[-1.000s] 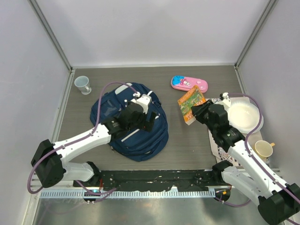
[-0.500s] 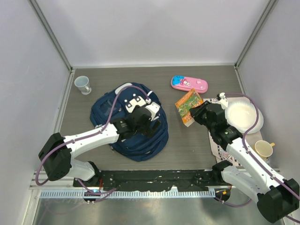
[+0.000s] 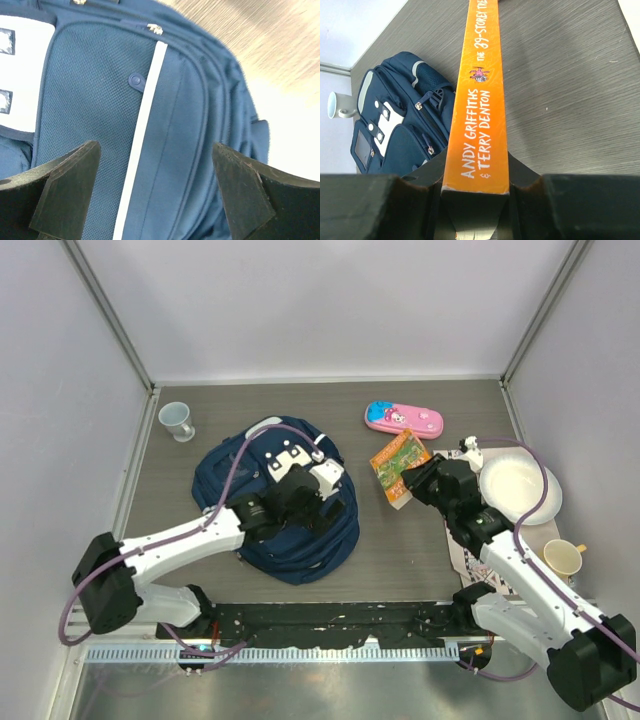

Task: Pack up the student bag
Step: Place the book in the student bag.

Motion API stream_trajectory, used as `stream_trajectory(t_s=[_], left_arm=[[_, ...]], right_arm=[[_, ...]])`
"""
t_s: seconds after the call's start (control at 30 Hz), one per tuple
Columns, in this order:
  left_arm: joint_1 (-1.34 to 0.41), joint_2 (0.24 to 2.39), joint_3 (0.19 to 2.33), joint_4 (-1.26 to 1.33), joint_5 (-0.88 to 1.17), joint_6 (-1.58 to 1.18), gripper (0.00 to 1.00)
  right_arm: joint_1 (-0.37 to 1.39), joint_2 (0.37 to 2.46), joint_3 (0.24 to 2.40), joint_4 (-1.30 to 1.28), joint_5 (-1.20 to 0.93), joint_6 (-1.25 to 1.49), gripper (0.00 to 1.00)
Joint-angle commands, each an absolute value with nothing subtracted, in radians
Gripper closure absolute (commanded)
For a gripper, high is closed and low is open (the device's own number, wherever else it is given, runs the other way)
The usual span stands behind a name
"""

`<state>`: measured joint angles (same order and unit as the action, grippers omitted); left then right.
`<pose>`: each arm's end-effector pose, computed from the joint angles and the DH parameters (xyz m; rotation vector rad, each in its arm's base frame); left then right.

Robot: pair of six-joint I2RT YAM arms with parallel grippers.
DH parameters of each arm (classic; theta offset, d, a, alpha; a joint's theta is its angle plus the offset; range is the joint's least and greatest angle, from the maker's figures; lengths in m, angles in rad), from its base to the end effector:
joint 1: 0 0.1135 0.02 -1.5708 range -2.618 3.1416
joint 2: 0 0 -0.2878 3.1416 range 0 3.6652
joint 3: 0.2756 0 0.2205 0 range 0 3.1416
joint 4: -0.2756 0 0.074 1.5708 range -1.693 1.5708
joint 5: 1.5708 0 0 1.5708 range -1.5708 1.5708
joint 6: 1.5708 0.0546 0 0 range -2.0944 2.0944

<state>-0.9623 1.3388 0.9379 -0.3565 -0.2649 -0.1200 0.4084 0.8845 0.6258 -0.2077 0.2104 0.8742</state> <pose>0.1630 -0.2090 0.2790 0.8215 2.1573 -0.2482 0.1623 0.0578 0.2826 0.6098 1.9863 0.5888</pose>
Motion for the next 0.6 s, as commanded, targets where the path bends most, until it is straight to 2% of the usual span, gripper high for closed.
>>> stream_trajectory(t_s=[0.0,0.2,0.3,0.4,0.5,0.53,0.57], left_arm=[[-0.969,1.229,0.924,-0.296,-0.158,-0.141,0.03],[-0.971,1.258,0.858,-0.287,-0.233,-0.167,0.04],[-0.971,1.321,0.867,-0.321,-0.274,-0.149,0.08],[-0.977,1.377,0.884,-0.345,-0.304,-0.13,0.17],[-0.979,1.408,0.894,-0.344,-0.33,-0.129,0.32],[-0.979,1.41,0.896,-0.341,-0.342,-0.126,0.44],[-0.98,1.413,0.897,-0.334,-0.35,-0.126,0.49]], right_arm=[[0.403,0.882,0.646,-0.078,0.219,0.894,0.99],[0.403,0.926,0.667,-0.069,0.19,0.894,0.99],[0.403,0.928,0.667,-0.067,0.187,0.9,0.99],[0.405,0.923,0.658,-0.06,0.187,0.907,0.99],[0.405,0.925,0.658,-0.057,0.181,0.911,0.99],[0.405,0.925,0.652,-0.057,0.181,0.911,0.99],[0.405,0.923,0.65,-0.055,0.183,0.916,0.99]])
